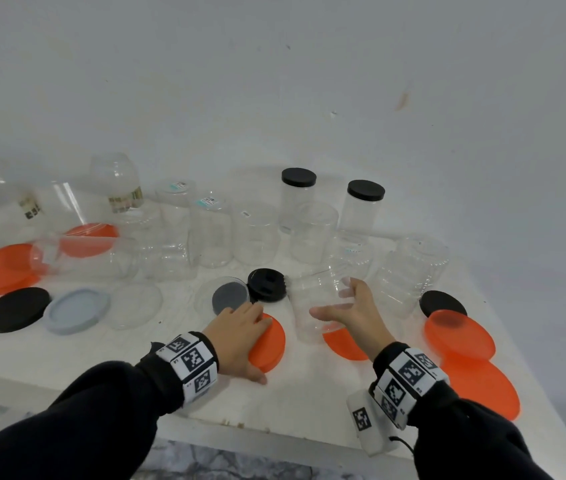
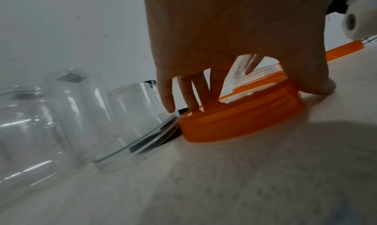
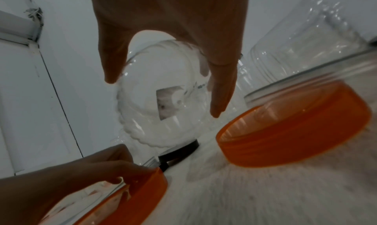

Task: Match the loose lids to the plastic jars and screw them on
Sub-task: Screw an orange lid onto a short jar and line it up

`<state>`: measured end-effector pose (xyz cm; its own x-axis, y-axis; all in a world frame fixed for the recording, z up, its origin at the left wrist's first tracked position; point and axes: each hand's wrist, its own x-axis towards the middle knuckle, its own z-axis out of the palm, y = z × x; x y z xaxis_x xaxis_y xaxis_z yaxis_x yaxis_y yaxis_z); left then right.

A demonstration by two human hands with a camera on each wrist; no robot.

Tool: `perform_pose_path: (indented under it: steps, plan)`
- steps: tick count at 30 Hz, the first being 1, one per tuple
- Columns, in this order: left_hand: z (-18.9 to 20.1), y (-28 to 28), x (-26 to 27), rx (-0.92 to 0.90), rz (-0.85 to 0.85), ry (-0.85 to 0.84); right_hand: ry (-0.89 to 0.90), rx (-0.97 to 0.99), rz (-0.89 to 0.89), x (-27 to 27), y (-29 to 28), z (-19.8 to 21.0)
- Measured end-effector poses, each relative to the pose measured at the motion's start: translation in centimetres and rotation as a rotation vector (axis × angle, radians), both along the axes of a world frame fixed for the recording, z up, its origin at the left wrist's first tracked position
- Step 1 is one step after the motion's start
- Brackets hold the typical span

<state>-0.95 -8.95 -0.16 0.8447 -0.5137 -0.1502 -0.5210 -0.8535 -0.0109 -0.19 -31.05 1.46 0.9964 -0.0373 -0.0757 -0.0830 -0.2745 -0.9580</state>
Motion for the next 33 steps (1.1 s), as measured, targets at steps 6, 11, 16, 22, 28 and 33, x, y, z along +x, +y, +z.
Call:
perform_pose_path:
  steps: [6,11,16,22,28,33]
  plan:
    - [-0.2,2.4,0.3,-0.033,0.036,0.089,0.030,0.042,0.007,-0.1,0.8,-0.5]
    - [0.3,3.5,0.7,0.005,0.016,0.157,0.076,-0.003,0.048,-0.1,1.6,-1.4]
    - [0.3,4.6,0.5,-0.211,0.089,0.173,0.085,-0.064,0.075,-0.3,2.4,-2.2]
    - [1.0,6.3,-0.7,-0.740,0.224,0.187,0.067,-0.161,0.176,-0.5,3.1,-2.0]
    - [1.4,6.1,-1.0,-0.992,0.339,0.084,0.090,-0.176,0.219,-0.3,3.3,-1.6]
    - [1.4,5.0,-0.9,-0.990,0.282,0.117,0.090,-0.207,0.291,-0.3,3.2,-1.7]
